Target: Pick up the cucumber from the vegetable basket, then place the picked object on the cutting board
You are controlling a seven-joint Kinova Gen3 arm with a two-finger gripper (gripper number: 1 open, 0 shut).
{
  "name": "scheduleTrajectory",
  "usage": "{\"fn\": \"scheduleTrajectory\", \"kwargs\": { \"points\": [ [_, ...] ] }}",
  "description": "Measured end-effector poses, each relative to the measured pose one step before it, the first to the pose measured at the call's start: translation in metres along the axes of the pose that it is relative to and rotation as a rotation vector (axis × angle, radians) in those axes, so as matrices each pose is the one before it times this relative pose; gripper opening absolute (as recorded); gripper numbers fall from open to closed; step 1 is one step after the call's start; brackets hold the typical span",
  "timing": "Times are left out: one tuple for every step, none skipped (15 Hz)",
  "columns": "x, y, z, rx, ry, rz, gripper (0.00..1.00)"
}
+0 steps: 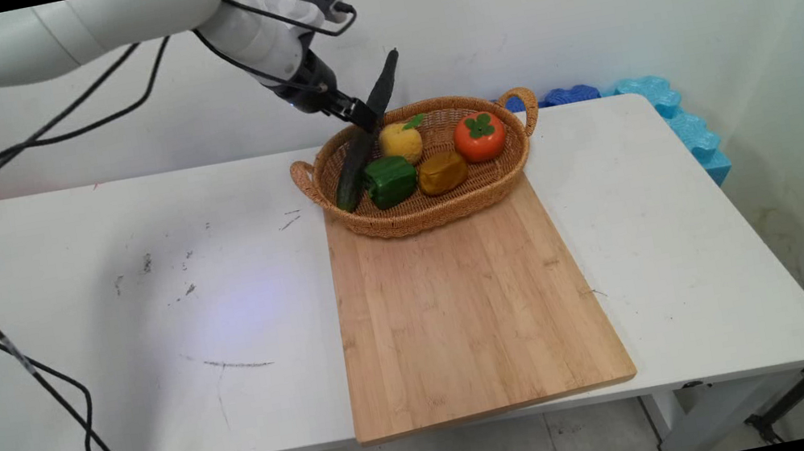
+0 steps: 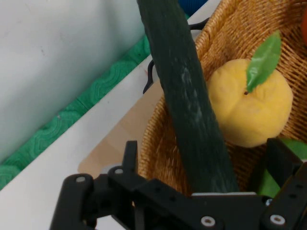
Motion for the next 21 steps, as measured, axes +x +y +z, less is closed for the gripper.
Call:
{"fn": "scheduleTrajectory", "kwargs": {
  "points": [
    [0.00051, 0.00046, 0.00337, 0.00034, -0.00232, -0.00235, 1.0],
    [0.00063, 0.00056, 0.00465, 0.00078, -0.00331, -0.00309, 1.0],
    [0.00076, 0.0007, 0.00484, 0.0007, -0.00314, -0.00263, 1.0],
    [0.00069, 0.00073, 0.00446, 0.00059, -0.00318, -0.00183, 1.0],
    [0.00033, 0.00042, 0.00331, 0.00093, -0.00263, -0.00145, 1.0],
    [0.00046, 0.00032, 0.00365, 0.00109, -0.0029, -0.00125, 1.0],
    [0.00054, 0.00032, 0.00338, 0.00083, -0.00228, -0.00093, 1.0],
    [0.00052, 0.00026, 0.00279, 0.00035, -0.00146, -0.00064, 1.0],
    [0.00076, 0.00035, 0.00305, 0.00006, -0.00098, -0.00073, 0.0],
    [0.0006, 0.00024, 0.00244, 0.00018, -0.00094, -0.00001, 0.0],
    [0.00055, 0.00021, 0.00167, 0.00024, -0.00081, 0.00116, 0.0],
    [0.00075, 0.00021, 0.00273, 0.0002, -0.00157, 0.00289, 0.0],
    [0.00057, 0.00014, 0.00211, -0.00048, -0.00111, 0.00268, 0.0],
    [0.00089, 0.00047, 0.00204, -0.00185, -0.00046, 0.00449, 0.0],
    [0.00097, 0.00062, 0.00181, -0.0019, -0.00048, 0.00453, 0.0],
    [0.00079, 0.00056, 0.00106, -0.00175, -0.00009, 0.00378, 0.0],
    [0.00079, 0.00047, 0.00027, -0.00147, 0.00053, 0.00289, 0.0],
    [0.00141, 0.00084, 0.00006, -0.00222, 0.0013, 0.00456, 0.0],
    [0.00198, 0.0009, -0.00088, -0.0026, 0.00231, 0.0064, 0.0],
    [0.00232, 0.00073, -0.00222, -0.00216, 0.00362, 0.00689, 0.0],
    [0.00272, 0.00056, -0.00333, -0.00158, 0.00483, 0.00635, 0.0]
  ]
}}
